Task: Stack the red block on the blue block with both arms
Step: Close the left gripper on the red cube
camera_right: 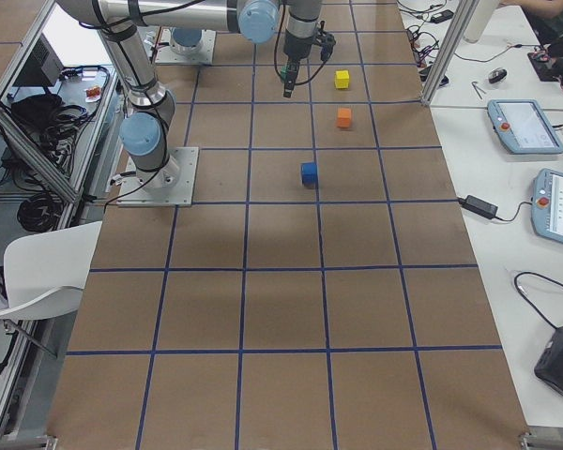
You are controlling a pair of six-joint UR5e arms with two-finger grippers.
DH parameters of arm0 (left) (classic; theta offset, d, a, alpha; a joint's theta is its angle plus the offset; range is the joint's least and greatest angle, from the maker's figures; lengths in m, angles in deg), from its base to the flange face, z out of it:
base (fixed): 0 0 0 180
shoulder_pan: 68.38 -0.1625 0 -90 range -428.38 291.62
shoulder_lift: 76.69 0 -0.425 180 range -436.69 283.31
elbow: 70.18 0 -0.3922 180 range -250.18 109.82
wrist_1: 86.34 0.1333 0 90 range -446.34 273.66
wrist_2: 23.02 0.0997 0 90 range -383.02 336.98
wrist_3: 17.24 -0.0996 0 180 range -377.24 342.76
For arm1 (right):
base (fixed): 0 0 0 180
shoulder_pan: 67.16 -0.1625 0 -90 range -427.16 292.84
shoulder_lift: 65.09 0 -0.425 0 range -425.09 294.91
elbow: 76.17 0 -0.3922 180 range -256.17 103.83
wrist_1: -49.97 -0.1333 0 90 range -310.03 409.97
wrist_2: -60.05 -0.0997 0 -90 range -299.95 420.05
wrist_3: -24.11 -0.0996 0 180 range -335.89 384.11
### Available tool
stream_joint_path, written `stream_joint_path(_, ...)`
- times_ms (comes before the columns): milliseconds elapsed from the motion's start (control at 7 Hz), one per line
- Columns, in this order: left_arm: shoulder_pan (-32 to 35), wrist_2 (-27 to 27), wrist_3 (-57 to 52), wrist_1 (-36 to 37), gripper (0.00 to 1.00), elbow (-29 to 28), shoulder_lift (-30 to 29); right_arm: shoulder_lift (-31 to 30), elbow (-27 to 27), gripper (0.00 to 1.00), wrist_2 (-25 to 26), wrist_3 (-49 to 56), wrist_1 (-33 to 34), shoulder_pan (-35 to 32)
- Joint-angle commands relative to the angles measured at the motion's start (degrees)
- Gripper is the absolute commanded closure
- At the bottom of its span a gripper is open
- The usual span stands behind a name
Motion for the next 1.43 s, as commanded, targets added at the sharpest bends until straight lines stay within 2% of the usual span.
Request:
stream_joint_path(0,-0.8,3.7,-2.6,4.8,0.00,2.5,-4.3,0.0,0.0,0.00,0.0,0.0,0.1,0.0)
stream_joint_path(143,-0.8,3.7,-2.7,8.9,0.00,3.3,-5.9,0.0,0.0,0.00,0.0,0.0,0.2,0.0)
stream_joint_path(286,-0.7,3.6,-3.3,10.1,0.04,3.0,-7.3,0.0,0.0,0.00,0.0,-0.1,0.2,0.0)
stream_joint_path(429,-0.7,3.6,-4.7,11.6,0.13,3.8,-8.3,0.0,0.0,0.00,0.0,-0.1,0.2,0.0)
stream_joint_path(714,-0.8,3.6,-8.1,12.0,0.69,3.5,-9.4,0.0,0.1,0.00,0.0,-0.1,0.1,0.0)
stream_joint_path(857,-0.7,3.6,-7.8,12.0,0.89,3.2,-9.2,0.0,0.1,0.00,0.0,-0.1,0.1,0.0)
stream_joint_path(1143,1.9,2.8,-6.4,8.3,0.90,-0.2,-6.8,0.0,0.1,0.00,0.1,-0.1,0.1,-0.1)
stream_joint_path(1286,6.2,3.3,-3.7,4.0,0.90,-4.2,-6.2,0.0,0.2,0.00,0.1,-0.1,0.0,0.0)
